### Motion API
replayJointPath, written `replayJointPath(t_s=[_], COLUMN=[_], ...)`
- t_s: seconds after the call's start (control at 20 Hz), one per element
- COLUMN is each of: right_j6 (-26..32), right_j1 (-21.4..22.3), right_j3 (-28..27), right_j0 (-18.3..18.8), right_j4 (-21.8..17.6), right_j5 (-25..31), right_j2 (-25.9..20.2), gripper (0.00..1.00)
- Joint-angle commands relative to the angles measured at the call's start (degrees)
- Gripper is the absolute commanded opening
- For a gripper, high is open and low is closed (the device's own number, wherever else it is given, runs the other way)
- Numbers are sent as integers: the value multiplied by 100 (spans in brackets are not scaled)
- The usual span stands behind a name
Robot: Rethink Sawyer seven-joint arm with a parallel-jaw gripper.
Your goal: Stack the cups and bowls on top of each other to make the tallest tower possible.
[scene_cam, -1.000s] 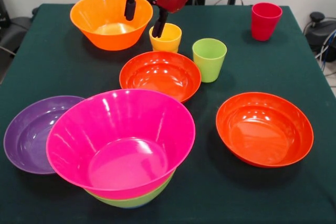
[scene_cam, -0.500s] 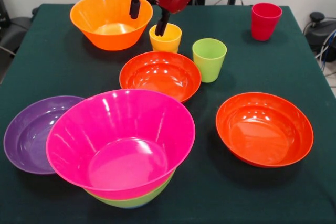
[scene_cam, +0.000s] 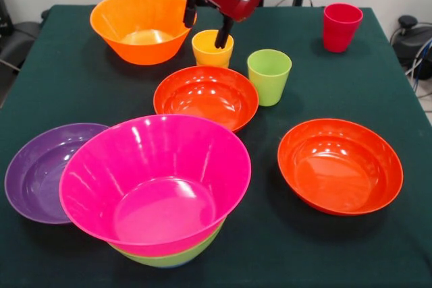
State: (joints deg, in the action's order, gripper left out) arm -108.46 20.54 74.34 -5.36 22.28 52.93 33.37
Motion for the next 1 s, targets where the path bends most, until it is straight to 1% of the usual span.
replayJointPath(t_s=[0.05, 0.5, 1.0], right_j6=[-1234, -1171, -1164], right_j1=[-72, -133, -95], right_j3=[621, 546, 658], right_j0=[-247, -236, -253], right_j4=[236, 261, 213], right_j5=[-460, -443, -521], right_j2=[-969, -955, -991], gripper=[100, 100, 100])
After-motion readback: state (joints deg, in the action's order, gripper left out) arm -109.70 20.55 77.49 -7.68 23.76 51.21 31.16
